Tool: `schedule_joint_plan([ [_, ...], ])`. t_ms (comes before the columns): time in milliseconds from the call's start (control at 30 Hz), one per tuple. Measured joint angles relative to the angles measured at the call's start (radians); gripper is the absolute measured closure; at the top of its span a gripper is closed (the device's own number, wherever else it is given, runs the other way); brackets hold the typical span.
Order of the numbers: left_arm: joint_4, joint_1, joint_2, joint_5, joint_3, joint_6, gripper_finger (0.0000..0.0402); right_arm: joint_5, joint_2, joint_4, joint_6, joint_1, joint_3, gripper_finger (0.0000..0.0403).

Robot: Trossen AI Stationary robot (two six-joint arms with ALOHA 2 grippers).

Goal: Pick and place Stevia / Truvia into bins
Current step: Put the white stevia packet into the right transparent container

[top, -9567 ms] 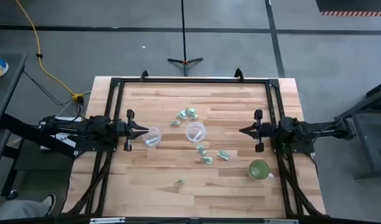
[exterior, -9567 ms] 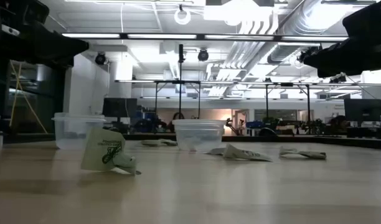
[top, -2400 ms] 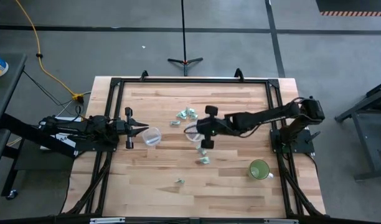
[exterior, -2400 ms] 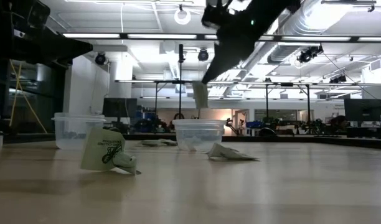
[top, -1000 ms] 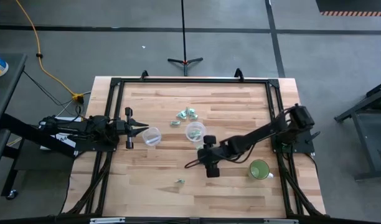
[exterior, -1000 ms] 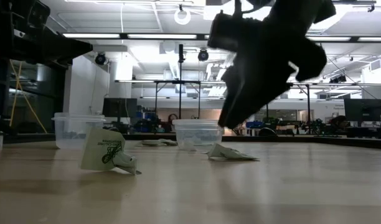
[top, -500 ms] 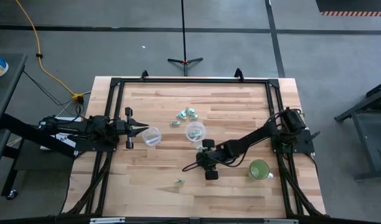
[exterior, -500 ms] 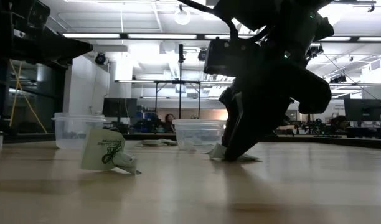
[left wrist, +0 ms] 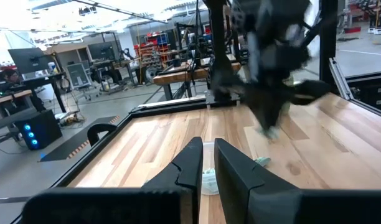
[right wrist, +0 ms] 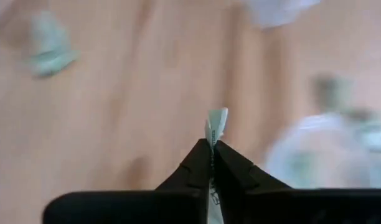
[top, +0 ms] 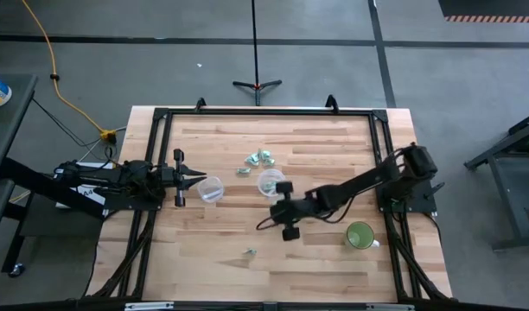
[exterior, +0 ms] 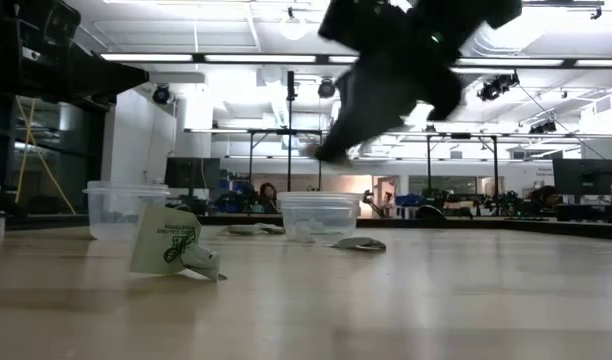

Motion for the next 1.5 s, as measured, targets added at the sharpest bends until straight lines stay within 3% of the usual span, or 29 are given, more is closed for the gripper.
schedule_joint_plan([
  [67, 0.000, 0.000, 0.000, 0.000, 0.000, 0.000, 0.0323, 0.093, -0.031, 0.002, -0.027, -0.035, 0.001, 0.0396],
  [133, 0.000, 0.000, 0.000, 0.000, 0.000, 0.000, 0.0323, 0.114, -0.042, 0.004, -0.040, -0.086, 0.001, 0.0391],
  [300, 0.000, 0.000, 0.000, 0.000, 0.000, 0.000, 0.0323, -0.100, -0.019, -0.011, -0.004, -0.241, 0.001, 0.0395],
  [400, 0.000, 0.000, 0.000, 0.000, 0.000, 0.000, 0.0323, -0.172, -0.014, -0.031, 0.065, -0.311, 0.000, 0.0396],
  [567, 0.000, 0.000, 0.000, 0.000, 0.000, 0.000, 0.0323, -0.310, -0.014, 0.010, 0.056, -0.351, 0.000, 0.0341],
  [833, 0.000, 0.000, 0.000, 0.000, 0.000, 0.000, 0.0323, -0.164, -0.021, 0.043, 0.007, -0.358, 0.000, 0.0214],
  [1000, 0.000, 0.000, 0.000, 0.000, 0.000, 0.000, 0.0323, -0.089, -0.025, 0.098, -0.034, -0.407, 0.000, 0.0172],
  [1267, -0.001, 0.000, 0.000, 0.000, 0.000, 0.000, 0.0323, -0.354, 0.016, 0.111, -0.074, -0.605, 0.000, 0.0170],
  [1500, 0.000, 0.000, 0.000, 0.000, 0.000, 0.004, 0.0323, -0.541, 0.080, 0.147, -0.148, -0.661, 0.000, 0.0186],
])
